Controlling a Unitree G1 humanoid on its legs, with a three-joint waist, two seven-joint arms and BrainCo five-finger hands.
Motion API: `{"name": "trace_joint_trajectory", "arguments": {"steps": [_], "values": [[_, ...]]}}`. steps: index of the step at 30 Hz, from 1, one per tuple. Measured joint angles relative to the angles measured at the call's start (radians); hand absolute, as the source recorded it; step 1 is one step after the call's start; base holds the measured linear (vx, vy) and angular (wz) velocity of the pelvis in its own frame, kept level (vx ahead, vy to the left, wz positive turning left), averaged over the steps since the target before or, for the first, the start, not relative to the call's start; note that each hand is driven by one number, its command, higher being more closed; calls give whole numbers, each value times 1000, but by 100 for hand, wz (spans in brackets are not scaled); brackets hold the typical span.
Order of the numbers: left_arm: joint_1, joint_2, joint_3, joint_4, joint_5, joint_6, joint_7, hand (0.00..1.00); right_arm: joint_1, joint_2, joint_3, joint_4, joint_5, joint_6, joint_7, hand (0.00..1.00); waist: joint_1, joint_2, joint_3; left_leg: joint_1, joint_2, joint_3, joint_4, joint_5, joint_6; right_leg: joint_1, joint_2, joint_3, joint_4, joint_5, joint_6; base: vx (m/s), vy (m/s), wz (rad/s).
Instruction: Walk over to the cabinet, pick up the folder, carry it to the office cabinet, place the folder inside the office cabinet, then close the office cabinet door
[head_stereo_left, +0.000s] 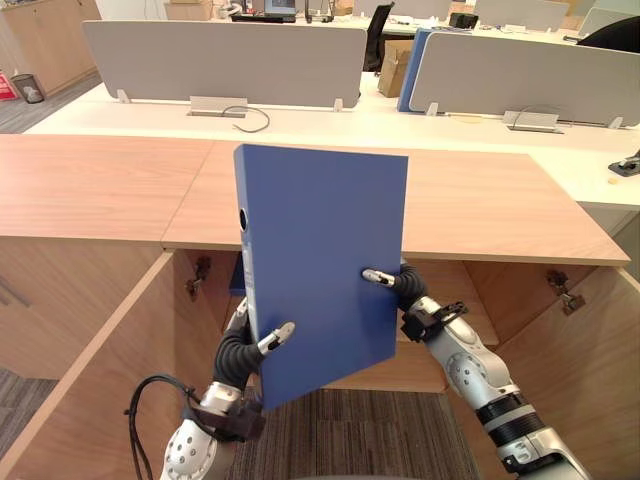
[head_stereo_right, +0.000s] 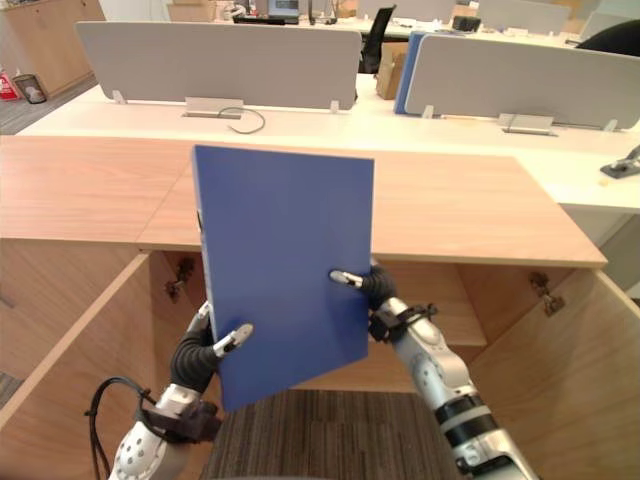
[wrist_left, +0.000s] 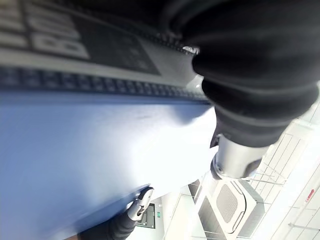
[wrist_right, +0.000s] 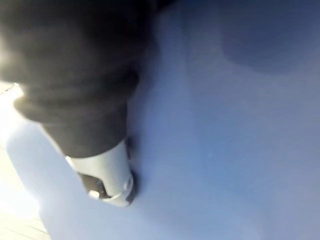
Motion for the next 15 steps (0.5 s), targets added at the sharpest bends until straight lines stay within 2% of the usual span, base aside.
{"name": "trace_joint_trajectory", "arguments": {"steps": [3, 7, 12, 15], "values": [[1, -6, 24, 60, -43, 14, -44, 0, 33, 14, -15, -3, -26, 4, 1, 100, 0, 1, -1, -1, 1, -1, 0, 0, 0, -1, 1, 0, 0, 0, 0, 0, 0, 0], [44, -41, 63, 204, -132, 91, -122, 0, 141, 80, -72, -60, -238, 29, -2, 100, -2, 3, 3, -17, 0, -3, -2, 0, 0, -18, 1, 0, 2, -1, 0, 0, 0, 0], [70, -105, 112, 347, -180, 145, -129, 0, 184, 154, -119, -69, -397, 39, -14, 100, -7, 7, 10, -35, 0, -7, -4, 0, 0, -36, 1, 0, 2, -2, 0, -6, -1, 0], [69, -133, 162, 481, -231, 178, -123, 0, 189, 190, -165, -66, -492, 42, -52, 100, -6, 15, 22, -51, 0, -9, -2, 2, 1, -52, 2, -1, 2, -1, 0, 0, 0, 0]]}}
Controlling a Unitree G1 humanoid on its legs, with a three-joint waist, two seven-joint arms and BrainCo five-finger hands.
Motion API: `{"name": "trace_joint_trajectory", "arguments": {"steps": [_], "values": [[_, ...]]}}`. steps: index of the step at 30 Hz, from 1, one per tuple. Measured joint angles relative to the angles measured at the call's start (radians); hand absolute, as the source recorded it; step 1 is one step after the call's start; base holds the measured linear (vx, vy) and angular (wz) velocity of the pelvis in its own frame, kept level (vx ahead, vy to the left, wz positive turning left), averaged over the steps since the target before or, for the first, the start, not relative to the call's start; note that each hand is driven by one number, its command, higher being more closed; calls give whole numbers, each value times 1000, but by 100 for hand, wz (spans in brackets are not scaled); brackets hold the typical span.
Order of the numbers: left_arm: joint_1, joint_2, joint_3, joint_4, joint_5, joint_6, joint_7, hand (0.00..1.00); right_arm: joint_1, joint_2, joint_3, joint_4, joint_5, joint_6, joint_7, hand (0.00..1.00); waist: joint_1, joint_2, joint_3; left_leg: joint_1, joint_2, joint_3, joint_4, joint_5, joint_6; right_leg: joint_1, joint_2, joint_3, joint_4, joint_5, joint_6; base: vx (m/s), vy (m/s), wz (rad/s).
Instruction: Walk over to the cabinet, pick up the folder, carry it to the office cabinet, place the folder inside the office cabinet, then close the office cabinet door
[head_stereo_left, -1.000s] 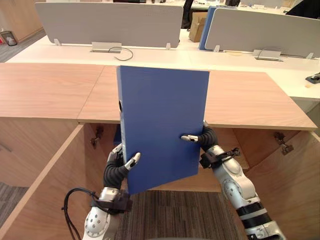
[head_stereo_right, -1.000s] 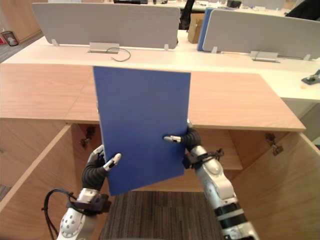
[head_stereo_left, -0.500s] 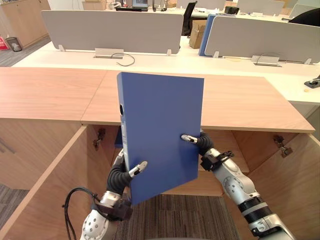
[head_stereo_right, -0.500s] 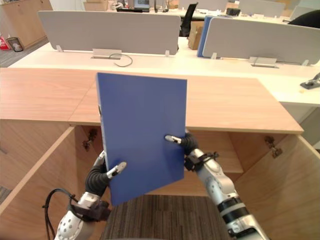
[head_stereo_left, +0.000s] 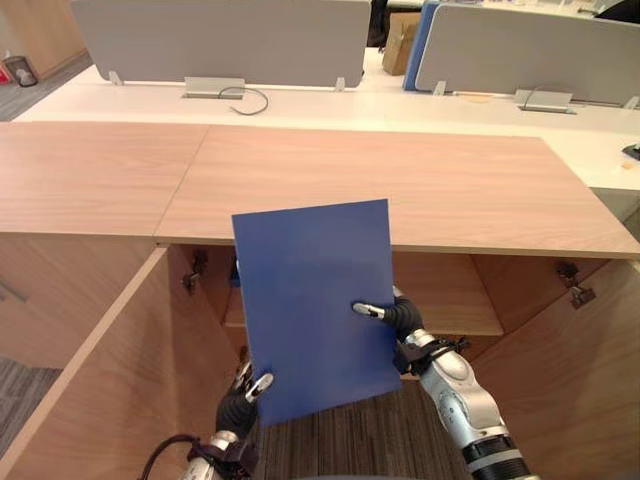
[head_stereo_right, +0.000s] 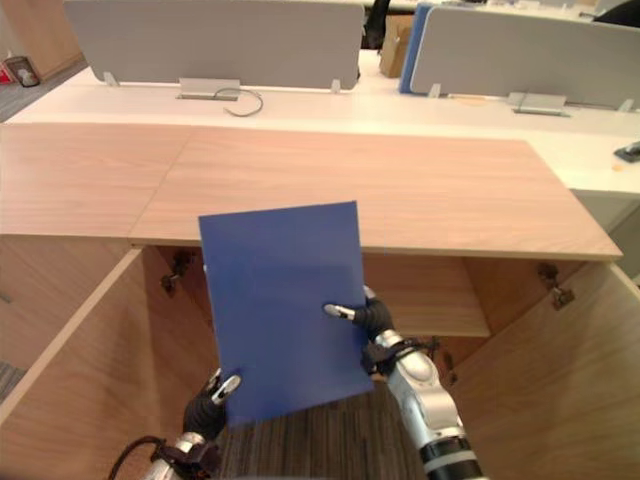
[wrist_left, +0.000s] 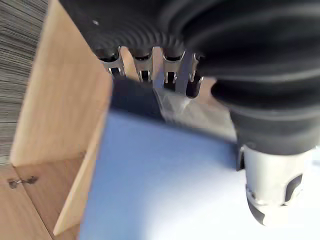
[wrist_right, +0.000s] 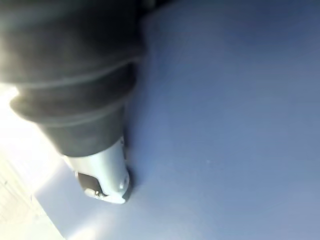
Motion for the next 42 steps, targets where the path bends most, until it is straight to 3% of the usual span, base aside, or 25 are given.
{"name": "trace_joint_trajectory", "arguments": {"steps": [6, 7, 8, 11, 13, 15, 18, 19, 21, 22, 23, 24, 29, 34, 37, 39, 41, 42], "values": [[-61, -6, 66, 277, -87, 25, 55, 0, 4, 21, -37, 25, -183, -25, -40, 100, -1, 12, 1, -7, 5, -2, 13, -6, -2, 2, 6, 0, -10, -1, -1, 0, 0, 0], [-79, -7, 76, 327, -100, 25, 69, 0, 5, 29, -37, 30, -219, -33, -50, 100, -1, 12, 3, -36, 10, -3, 64, -30, -3, -2, 7, 0, -7, -1, -2, -43, -16, 1], [-107, -11, 91, 413, -106, 26, 82, 0, 6, 38, -37, 61, -267, -50, -66, 100, 0, 21, 15, -90, 23, -3, 194, -93, -4, -1, 15, 0, 3, -6, -10, -61, -6, -1], [-136, -46, 136, 574, -125, 29, 95, 0, 26, 43, -36, 101, -342, -70, -77, 100, 7, 59, 38, -154, 72, -9, 380, -182, -8, 2, 43, 1, 50, -44, -23, -84, 14, -2], [-163, -52, 193, 675, -157, 27, 104, 0, 49, 55, -33, 151, -364, -78, -86, 100, 16, 61, 61, -169, 94, -12, 473, -202, -7, 10, 48, 4, 76, -74, -19, -129, 44, 1], [-212, -61, 257, 798, -178, 22, 119, 0, 64, 65, -36, 238, -400, -51, -131, 100, 27, 66, 88, -239, 110, -16, 647, -179, -20, 28, 50, 5, 85, -78, -23, -137, 18, 1], [-260, -66, 312, 905, -171, 24, 138, 0, 78, 70, -63, 340, -437, 23, -164, 100, 45, 58, 120, -281, 97, -15, 720, -125, -62, 40, 28, 29, 85, -74, -27, -52, 73, -6], [-266, -66, 332, 942, -148, 26, 143, 0, 79, 71, -72, 383, -460, 39, -168, 100, 50, 53, 131, -295, 80, -18, 725, -136, -49, 30, 12, 42, 85, -72, -27, -4, 141, -25], [-260, -71, 352, 1000, -84, 35, 149, 0, 78, 61, -76, 430, -507, 46, -174, 100, 53, 72, 132, -258, 72, -51, 545, -156, -55, 7, 16, 79, 88, -63, -14, -4, 134, -43], [-248, -82, 374, 1037, -65, 38, 148, 0, 67, 64, -80, 479, -517, 45, -176, 100, 62, 82, 135, -203, 70, -60, 423, -153, -22, 0, 23, 108, 83, -55, 0, 43, 145, -54], [-241, -69, 391, 1053, -41, 35, 148, 0, 67, 86, -86, 530, -524, 50, -178, 100, 68, 53, 130, -180, 50, -40, 371, -137, -27, 8, 9, 117, 57, -41, 2, 72, 141, -42], [-244, -65, 399, 1059, -29, 36, 149, 0, 66, 98, -97, 540, -524, 46, -181, 100, 68, 45, 127, -180, 41, -36, 365, -130, -16, 15, 0, 117, 44, -27, 13, 120, 121, -11], [-257, -73, 451, 1064, 62, 37, 149, 0, 1, 154, -160, 731, -557, 43, -196, 100, 80, 41, 98, -114, 8, -7, 294, -121, 0, 48, -33, 117, 11, -16, 26, 88, 76, -5], [-296, -77, 469, 1065, 127, 28, 157, 0, -34, 161, -260, 862, -495, 43, -216, 100, 89, 35, 48, -38, -9, 2, 132, -52, -6, 47, -41, 116, -8, -16, 27, 74, -37, -8], [-309, -96, 506, 1063, 152, 15, 160, 0, -40, 156, -348, 891, -324, 48, -232, 100, 89, 37, 31, -10, -11, 15, 64, -29, -6, 31, -44, 116, 15, -17, 27, 69, -15, -14], [-314, -106, 511, 1063, 162, 13, 172, 0, -50, 158, -361, 891, -165, 51, -243, 100, 93, 66, 38, 6, 19, 58, 59, -30, -4, -53, -30, 115, 161, -27, 28, 13, -4, -54], [-315, -114, 508, 1061, 171, 12, 180, 0, -65, 181, -364, 878, -7, 49, -260, 100, 93, 79, 64, 31, 39, 103, 62, -34, 3, -141, -39, 74, 345, -35, 22, -45, 42, -61], [-313, -110, 504, 1060, 171, 12, 182, 0, -66, 204, -377, 859, 74, 46, -273, 100, 85, 78, 74, 45, 39, 122, 63, -39, 11, -168, -95, -34, 444, -73, -29, -75, 76, -45]]}}
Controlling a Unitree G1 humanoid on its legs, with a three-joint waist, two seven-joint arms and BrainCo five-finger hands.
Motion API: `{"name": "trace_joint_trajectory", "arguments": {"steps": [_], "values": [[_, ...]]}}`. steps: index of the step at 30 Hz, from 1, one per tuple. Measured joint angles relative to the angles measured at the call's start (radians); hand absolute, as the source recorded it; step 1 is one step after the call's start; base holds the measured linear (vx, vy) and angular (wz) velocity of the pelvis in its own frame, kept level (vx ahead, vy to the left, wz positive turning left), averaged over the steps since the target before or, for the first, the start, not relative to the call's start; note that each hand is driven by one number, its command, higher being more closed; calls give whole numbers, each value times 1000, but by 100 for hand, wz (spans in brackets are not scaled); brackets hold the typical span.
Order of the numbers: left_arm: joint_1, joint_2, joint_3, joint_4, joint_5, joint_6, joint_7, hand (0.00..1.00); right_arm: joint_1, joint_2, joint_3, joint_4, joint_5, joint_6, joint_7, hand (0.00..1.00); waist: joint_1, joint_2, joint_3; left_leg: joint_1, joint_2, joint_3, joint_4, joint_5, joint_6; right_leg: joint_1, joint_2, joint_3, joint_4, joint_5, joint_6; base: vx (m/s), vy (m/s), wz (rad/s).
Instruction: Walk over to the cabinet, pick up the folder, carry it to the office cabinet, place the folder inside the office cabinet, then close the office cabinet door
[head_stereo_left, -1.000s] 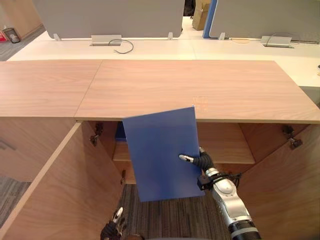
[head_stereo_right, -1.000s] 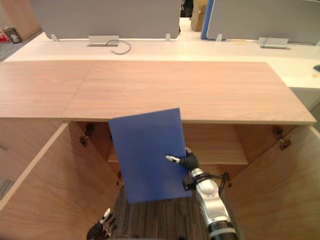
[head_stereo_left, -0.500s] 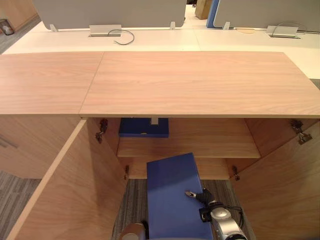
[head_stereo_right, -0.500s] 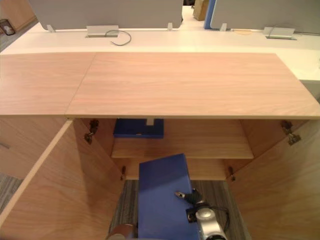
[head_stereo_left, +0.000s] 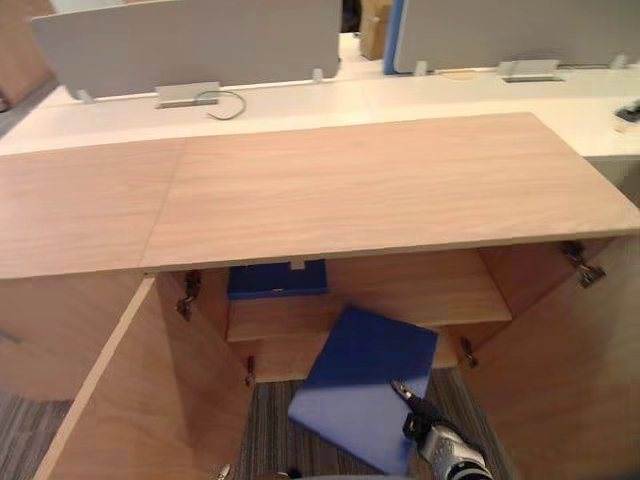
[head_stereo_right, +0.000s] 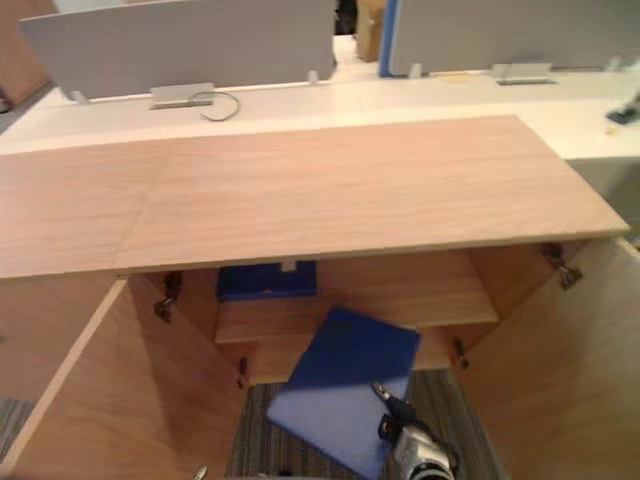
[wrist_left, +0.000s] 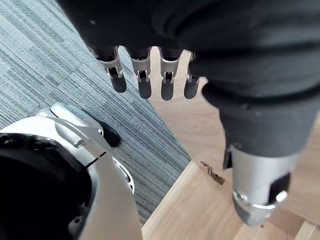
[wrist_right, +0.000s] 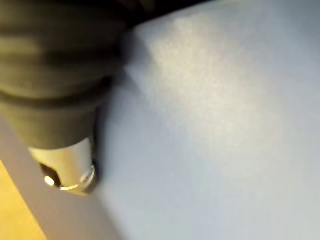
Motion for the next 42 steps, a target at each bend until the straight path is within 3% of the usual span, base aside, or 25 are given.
{"name": "trace_joint_trajectory", "arguments": {"steps": [2, 4, 5, 6, 7, 10, 13, 16, 22, 25, 29, 33, 36, 42], "values": [[0, 5, -10, -7, 4, 0, 8, 0, 0, 31, 2, -41, 136, -10, -16, 100, -7, -1, 1, 9, -6, 13, 14, -14, 4, -4, -89, -116, 51, -13, -15, -68, 61, -22], [2, 10, -23, -8, 4, -5, 12, 0, -10, 55, 3, -85, 249, -35, -17, 100, -3, -7, 4, -5, -1, 24, 65, -44, -4, -1, -125, -150, 1, -8, -14, -26, -33, -26], [3, 17, -28, -8, 4, -7, 12, 0, -26, 54, 7, -99, 304, -48, -14, 100, 1, -22, 5, -29, -2, 36, 118, -74, -13, 6, -136, -156, -65, 32, -8, 1, -119, -34], [3, 27, -37, -8, 4, -9, 12, 0, -38, 54, 7, -99, 330, -57, -14, 100, 2, -34, 10, -38, -4, 38, 145, -91, -21, 16, -136, -156, -99, 72, -2, -10, -188, -33], [5, 40, -47, -5, 8, -7, 13, 0, -51, 40, 5, -98, 371, -71, -13, 100, 3, -36, 19, -58, 4, 38, 204, -126, -34, 42, -131, -172, -139, 46, 59, 0, -202, -10], [11, 21, -52, -3, 8, -9, 13, 0, -54, -28, 1, -97, 481, -104, -18, 100, -9, -1, 28, -105, 57, 0, 299, -167, -61, 51, -92, -213, -126, 20, 62, 25, -147, 17], [12, 25, -49, 5, 8, -6, 15, 0, -57, -66, 2, -110, 525, -118, -19, 100, -15, 5, 34, -135, 88, -33, 354, -193, -80, 47, -86, -241, -74, -25, 58, 31, -99, 25], [9, 27, -49, 6, 9, -4, 18, 0, -78, -89, 2, -143, 526, -124, -23, 100, -25, 6, 51, -169, 84, -69, 398, -211, -80, 30, -109, -262, 0, -71, 64, 19, -41, 27], [-2, 29, -87, 3, 8, -17, 18, 0, -324, -162, -4, -139, 535, -127, -59, 100, -34, 24, 118, -263, 41, -134, 508, -243, -61, -34, -208, -293, 153, -141, 78, -37, 20, 34], [-1, 19, -89, 1, 6, -19, 20, 0, -538, -221, -41, -78, 561, -130, -79, 100, -28, 49, 169, -315, 18, -152, 557, -248, -56, -68, -252, -294, 219, -159, 78, -79, 22, 25], [10, 1, -89, -8, 9, -25, 27, 0, -757, -290, -184, -8, 605, -136, -125, 100, 1, 84, 199, -359, -16, -170, 567, -242, -51, -107, -311, -305, 276, -180, 78, -65, 9, 22], [16, -22, -89, -16, 33, -39, 42, 0, -830, -354, -245, -5, 644, -142, -177, 100, 18, 110, 215, -396, -52, -184, 564, -229, -43, -139, -364, -323, 320, -191, 81, -10, 0, 27], [33, -44, -101, -72, 45, -50, 48, 0, -886, -390, -291, -8, 713, -171, -215, 100, 20, 149, 236, -419, -85, -191, 564, -221, -38, -157, -422, -358, 373, -198, 74, 19, 14, 27], [36, -48, -141, -142, 54, -71, 56, 0, -993, -436, -321, -20, 756, -211, -270, 100, 23, 191, 273, -459, -133, -216, 565, -203, -39, -182, -505, -393, 453, -213, 62, 19, -11, 31]]}}
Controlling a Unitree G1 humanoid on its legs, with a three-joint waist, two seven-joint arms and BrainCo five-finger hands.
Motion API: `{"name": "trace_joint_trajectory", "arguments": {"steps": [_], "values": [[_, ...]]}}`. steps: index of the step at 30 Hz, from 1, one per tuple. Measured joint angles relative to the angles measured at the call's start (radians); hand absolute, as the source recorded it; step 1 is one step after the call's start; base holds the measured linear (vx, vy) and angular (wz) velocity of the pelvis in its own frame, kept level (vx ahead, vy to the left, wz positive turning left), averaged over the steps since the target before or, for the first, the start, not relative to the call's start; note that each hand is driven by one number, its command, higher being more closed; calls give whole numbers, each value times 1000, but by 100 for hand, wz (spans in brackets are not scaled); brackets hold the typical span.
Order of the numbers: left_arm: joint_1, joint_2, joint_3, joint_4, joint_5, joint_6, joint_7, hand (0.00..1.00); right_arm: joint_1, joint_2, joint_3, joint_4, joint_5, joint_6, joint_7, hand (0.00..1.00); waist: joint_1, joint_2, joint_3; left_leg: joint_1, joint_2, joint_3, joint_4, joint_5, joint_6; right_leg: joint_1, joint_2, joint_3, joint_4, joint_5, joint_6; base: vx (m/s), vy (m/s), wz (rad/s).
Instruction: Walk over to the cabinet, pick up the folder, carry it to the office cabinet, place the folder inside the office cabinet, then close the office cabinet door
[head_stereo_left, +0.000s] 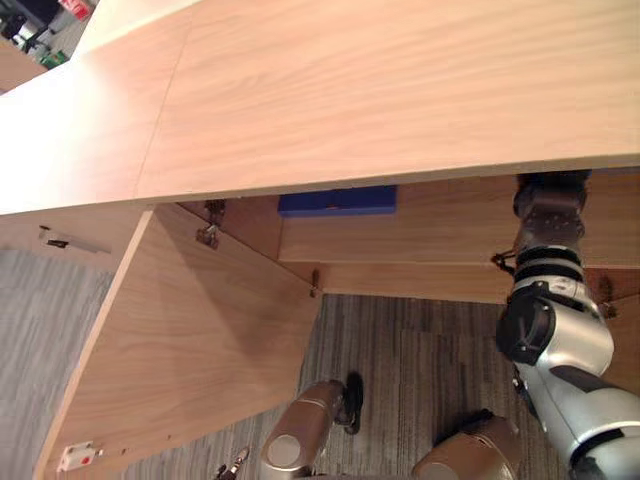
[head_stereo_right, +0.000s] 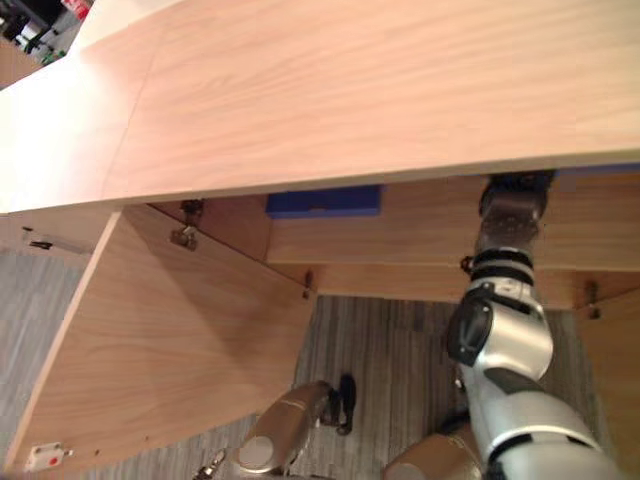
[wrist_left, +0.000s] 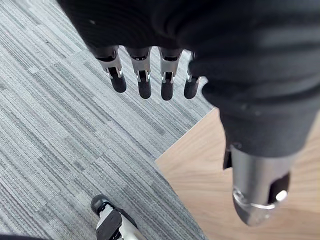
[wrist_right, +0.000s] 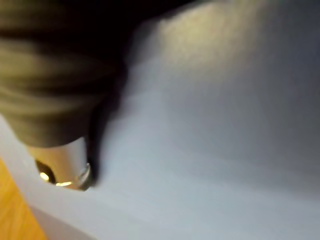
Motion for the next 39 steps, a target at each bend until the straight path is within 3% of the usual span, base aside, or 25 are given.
{"name": "trace_joint_trajectory", "arguments": {"steps": [5, 6, 9, 10, 11, 12, 13, 16, 22, 29, 34, 39], "values": [[3, 0, -38, -28, 18, -10, 6, 0, -32, -52, 49, -8, -39, -3, -24, 100, 6, 19, 21, -61, -14, -9, 45, 1, 1, -37, -43, -11, 79, -11, -14, 20, -35, 33], [3, 1, -52, -48, 18, -11, 8, 0, -37, -62, 51, -12, -40, -20, -25, 100, 6, 26, 38, -80, -16, -7, 76, 1, 1, -40, -52, -9, 104, -21, -32, 19, -51, 31], [1, 4, -60, -64, 18, -15, 10, 0, -37, -72, 52, -18, -42, -38, -37, 100, 6, 35, 48, -104, -18, -5, 115, -3, 7, -64, -79, 5, 175, -19, -39, -6, -58, 21], [-12, 15, -58, -69, 18, -16, 15, 0, -38, -77, 51, -27, -44, -45, -45, 0, 5, 38, 54, -119, -18, -4, 148, -24, 22, -153, -107, 70, 278, -38, -30, -28, -113, 2], [-19, 25, -55, -73, 17, -20, 23, 0, -42, -76, 74, -41, -45, -46, -49, 0, 14, 39, 69, -143, -10, -5, 200, -60, 6, -215, -98, 90, 267, -91, 12, -45, -134, -5], [-19, 33, -55, -82, 17, -21, 25, 0, -41, -77, 86, -46, -55, -43, -54, 0, 14, 34, 74, -161, -13, -4, 239, -75, -5, -216, -98, 83, 236, -96, -10, -59, -147, -4], [-20, 28, -57, -85, 17, -22, 31, 0, -40, -80, 93, -54, -82, -36, -63, 0, 5, 43, 77, -205, -7, -17, 322, -101, -30, -220, -104, 89, 274, -147, -29, -56, -195, 3], [-29, 23, -58, -81, 15, -20, 38, 0, 13, -84, 93, -57, -85, -37, -80, 0, -6, 48, 73, -236, 13, -27, 392, -109, -43, -237, -99, 94, 327, -161, -56, -3, -154, -7], [-49, 24, -75, -71, 14, -21, 41, 0, 62, -112, 117, -65, -148, -23, -84, 0, -12, 49, 73, -236, 31, -10, 436, -113, -41, -238, -85, 128, 340, -164, -60, 30, -47, -5], [-50, 27, -79, -64, 14, -18, 41, 0, 75, -150, 262, 27, -362, 119, -23, 0, -14, 43, 77, -226, 36, -1, 433, -131, -37, -239, -79, 142, 339, -164, -60, 5, -11, -1], [-48, 43, -79, -66, 19, -14, 37, 0, 71, -186, 411, 111, -606, 220, 88, 0, -13, 34, 82, -206, 49, 7, 380, -132, -39, -240, -46, 152, 292, -163, -59, -39, -30, -8], [-23, 60, -108, -134, 32, -2, 17, 0, 71, -193, 534, 171, -881, 266, 193, 0, -14, 16, 81, -184, 64, 13, 316, -120, -46, -231, -26, 133, 252, -152, -67, -65, -48, -5]]}}
